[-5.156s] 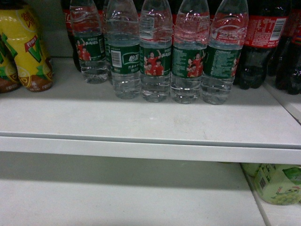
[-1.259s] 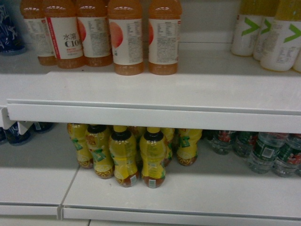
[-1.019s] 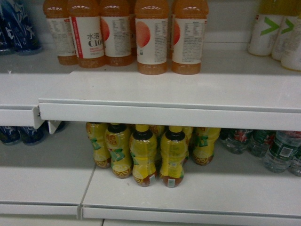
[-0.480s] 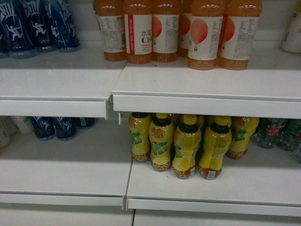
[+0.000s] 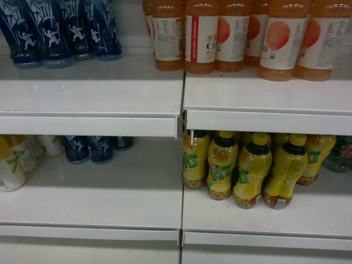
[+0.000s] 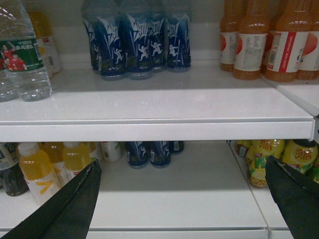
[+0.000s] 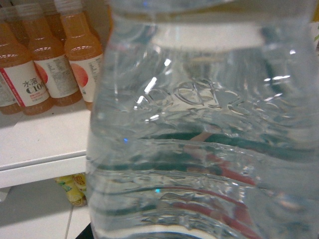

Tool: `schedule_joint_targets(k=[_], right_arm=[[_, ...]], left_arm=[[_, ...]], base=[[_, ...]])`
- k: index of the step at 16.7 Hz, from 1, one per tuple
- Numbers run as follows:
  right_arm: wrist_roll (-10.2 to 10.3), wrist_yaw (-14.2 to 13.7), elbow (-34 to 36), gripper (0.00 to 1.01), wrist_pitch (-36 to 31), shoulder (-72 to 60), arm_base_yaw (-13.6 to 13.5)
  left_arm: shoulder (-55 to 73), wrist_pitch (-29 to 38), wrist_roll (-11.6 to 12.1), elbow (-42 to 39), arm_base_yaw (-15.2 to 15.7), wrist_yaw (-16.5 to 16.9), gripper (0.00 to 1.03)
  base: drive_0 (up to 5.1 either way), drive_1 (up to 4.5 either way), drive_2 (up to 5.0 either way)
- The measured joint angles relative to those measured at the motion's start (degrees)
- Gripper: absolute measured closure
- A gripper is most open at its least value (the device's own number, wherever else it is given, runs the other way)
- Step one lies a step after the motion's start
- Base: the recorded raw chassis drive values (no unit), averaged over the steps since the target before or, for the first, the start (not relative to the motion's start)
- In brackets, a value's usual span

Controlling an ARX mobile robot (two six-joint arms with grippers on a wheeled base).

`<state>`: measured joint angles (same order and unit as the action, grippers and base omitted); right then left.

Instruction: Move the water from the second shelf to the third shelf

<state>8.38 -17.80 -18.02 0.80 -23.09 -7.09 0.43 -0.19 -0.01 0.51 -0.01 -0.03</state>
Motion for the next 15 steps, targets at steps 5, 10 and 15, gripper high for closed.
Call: schedule_joint_targets(k=[5,10,15], right_arm=[[0.0,0.04,0.0,0.58,0.24,-0.04,0.0],[-0.02,-0.13,0.0,0.58,0.24,-0.02,0.02],[0.0,-0.2,0.0,0.58,0.07,0.17,0.0]], left_arm=[[0.0,-0.02,0.0,0.0,0.0,-0.02,0.05],[0.0,0.04,0.02,0.0,0.0,0.02,0.05],[0.0,0.09,0.02,0.0,0.0,0.02,0.05]], base=[[-3.3,1.55,1.6],[-4.1,1.77,1.8],[-4.9,2.19,2.2]])
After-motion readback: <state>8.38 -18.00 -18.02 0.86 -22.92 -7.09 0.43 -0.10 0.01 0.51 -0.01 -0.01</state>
